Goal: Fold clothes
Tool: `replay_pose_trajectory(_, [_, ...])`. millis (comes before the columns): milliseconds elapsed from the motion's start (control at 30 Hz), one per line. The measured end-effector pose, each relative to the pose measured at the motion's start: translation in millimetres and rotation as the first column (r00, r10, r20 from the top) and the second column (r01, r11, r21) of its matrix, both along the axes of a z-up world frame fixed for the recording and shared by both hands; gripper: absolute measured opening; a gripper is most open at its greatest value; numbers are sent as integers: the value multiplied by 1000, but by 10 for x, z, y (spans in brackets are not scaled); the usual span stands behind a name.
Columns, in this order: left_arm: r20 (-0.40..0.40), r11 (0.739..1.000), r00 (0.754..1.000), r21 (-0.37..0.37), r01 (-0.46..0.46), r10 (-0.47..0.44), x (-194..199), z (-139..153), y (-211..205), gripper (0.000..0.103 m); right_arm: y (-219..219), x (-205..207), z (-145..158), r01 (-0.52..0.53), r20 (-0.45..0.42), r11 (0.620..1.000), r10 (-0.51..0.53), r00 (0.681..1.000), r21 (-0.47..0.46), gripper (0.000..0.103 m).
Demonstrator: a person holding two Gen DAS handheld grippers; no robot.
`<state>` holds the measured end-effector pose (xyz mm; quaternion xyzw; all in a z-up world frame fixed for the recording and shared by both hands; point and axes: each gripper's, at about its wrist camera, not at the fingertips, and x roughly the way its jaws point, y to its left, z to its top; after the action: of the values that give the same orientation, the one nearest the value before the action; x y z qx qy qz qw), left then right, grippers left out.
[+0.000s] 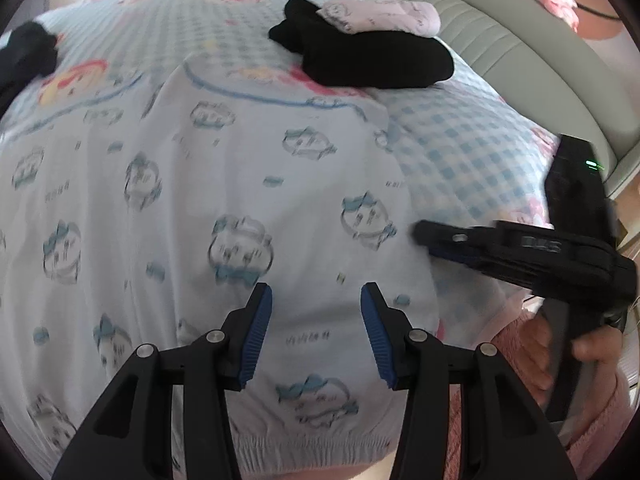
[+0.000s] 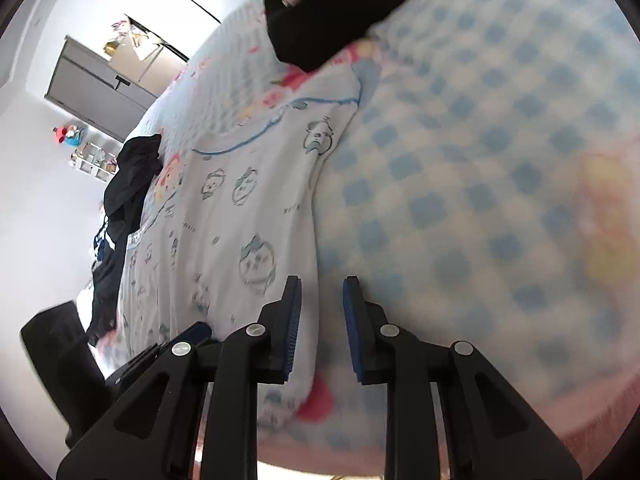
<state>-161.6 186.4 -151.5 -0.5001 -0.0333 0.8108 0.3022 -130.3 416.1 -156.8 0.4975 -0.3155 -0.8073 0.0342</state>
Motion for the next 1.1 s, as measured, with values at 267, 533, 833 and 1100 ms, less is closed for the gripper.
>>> replay_pose_trajectory(267, [-1,999,1000,-39,9,-9,-207,-35,146,49,-164,-60,13,-61,-35,993,65,997,99,1])
replay_pose_trajectory(533, [13,997,1000,-73,2,-1,-200,-183,128,49,230,221,-25,38,-17,999,-38,999,6,1])
replay_pose_trajectory(833, [3,1000,1000,-31,-3,3,-302,-28,252,50,65,-347,-20,-7,-37,999,5,999,-37,41])
replay_pose_trajectory(1100, [22,998,1000,-52,21,-20,-340,-121,293,50,-42,-478,-82,-59,12,994,58,998,92,0])
